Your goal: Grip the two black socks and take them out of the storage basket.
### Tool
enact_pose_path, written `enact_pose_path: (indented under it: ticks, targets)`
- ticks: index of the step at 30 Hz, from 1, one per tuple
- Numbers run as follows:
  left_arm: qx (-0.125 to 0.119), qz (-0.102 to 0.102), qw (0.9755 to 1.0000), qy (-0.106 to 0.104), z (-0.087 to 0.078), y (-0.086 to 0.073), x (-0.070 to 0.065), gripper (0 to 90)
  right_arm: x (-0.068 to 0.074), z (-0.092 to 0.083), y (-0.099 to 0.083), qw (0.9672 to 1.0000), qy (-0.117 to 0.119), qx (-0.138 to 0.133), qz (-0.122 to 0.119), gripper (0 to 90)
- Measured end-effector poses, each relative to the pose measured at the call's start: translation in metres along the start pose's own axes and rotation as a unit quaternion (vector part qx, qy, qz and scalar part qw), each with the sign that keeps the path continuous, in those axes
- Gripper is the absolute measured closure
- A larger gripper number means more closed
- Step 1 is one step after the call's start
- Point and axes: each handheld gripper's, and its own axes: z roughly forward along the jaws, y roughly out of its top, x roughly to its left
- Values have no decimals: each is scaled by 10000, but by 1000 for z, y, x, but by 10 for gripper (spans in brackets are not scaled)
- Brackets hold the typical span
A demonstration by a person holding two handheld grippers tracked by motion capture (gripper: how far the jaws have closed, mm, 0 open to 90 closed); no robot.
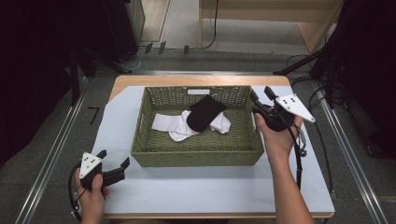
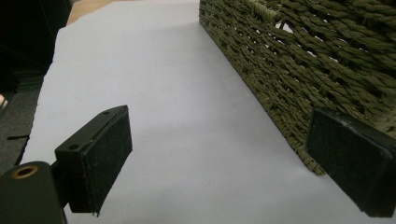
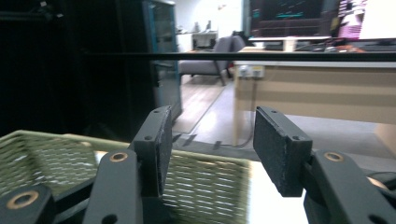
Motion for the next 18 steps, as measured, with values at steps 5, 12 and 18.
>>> enact_pose_path:
  ticks: [5,12,18]
  targets:
    - [12,-13,10000,-1,0,0,0,84,31,26,-1,9987,338,372,-61,446]
    - [-18,-38,10000,-7,0,0,0,84,52,62,-19,9944,404,980,-16,422]
    - [-14,-41,10000,-11,0,0,1,84,52,89,-36,9866,329,1594,125,401]
